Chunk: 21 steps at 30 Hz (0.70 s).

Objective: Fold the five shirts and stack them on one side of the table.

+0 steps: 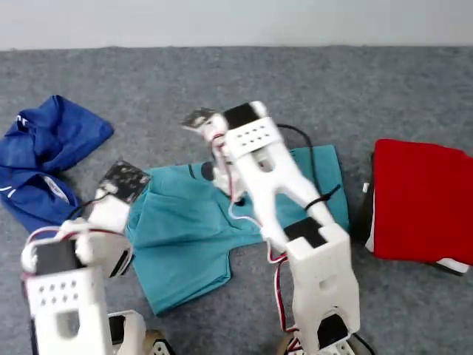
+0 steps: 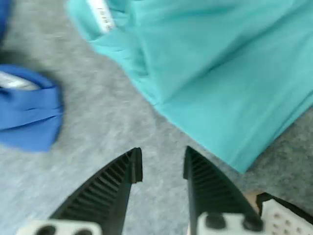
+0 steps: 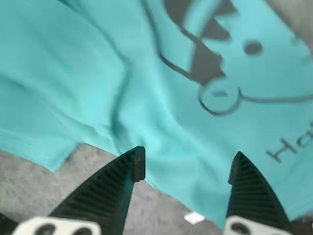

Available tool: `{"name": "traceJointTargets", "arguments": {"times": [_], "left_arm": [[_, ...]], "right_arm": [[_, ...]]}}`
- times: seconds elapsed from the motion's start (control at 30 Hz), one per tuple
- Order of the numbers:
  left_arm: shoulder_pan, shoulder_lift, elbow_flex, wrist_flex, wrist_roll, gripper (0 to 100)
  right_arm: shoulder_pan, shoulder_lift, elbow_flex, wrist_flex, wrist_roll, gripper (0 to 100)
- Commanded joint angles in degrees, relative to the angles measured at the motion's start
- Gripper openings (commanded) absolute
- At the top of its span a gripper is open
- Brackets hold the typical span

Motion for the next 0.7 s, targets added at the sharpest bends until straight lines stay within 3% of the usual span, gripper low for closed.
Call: {"name": "traceJointTargets", "arguments": {"times": [0.0,0.1,0.27,0.43,0.67], "left_arm": [[3.69,8.62,5.23,-9.23,-1.14,16],[6.42,16.70,7.52,-13.36,-1.14,16],[12.66,25.05,7.52,-13.54,-1.14,11],[21.71,25.41,7.60,-9.14,1.32,9],[30.68,25.05,7.60,-9.14,1.58,9]], "right_arm": [[4.09,-3.82,0.35,2.33,0.09,28.1],[6.55,-3.74,0.35,2.33,0.09,28.1],[9.45,-3.30,0.44,2.15,0.09,28.1],[10.07,-3.30,0.53,2.07,0.09,28.1],[9.98,-3.30,0.53,1.54,0.09,28.1]]}}
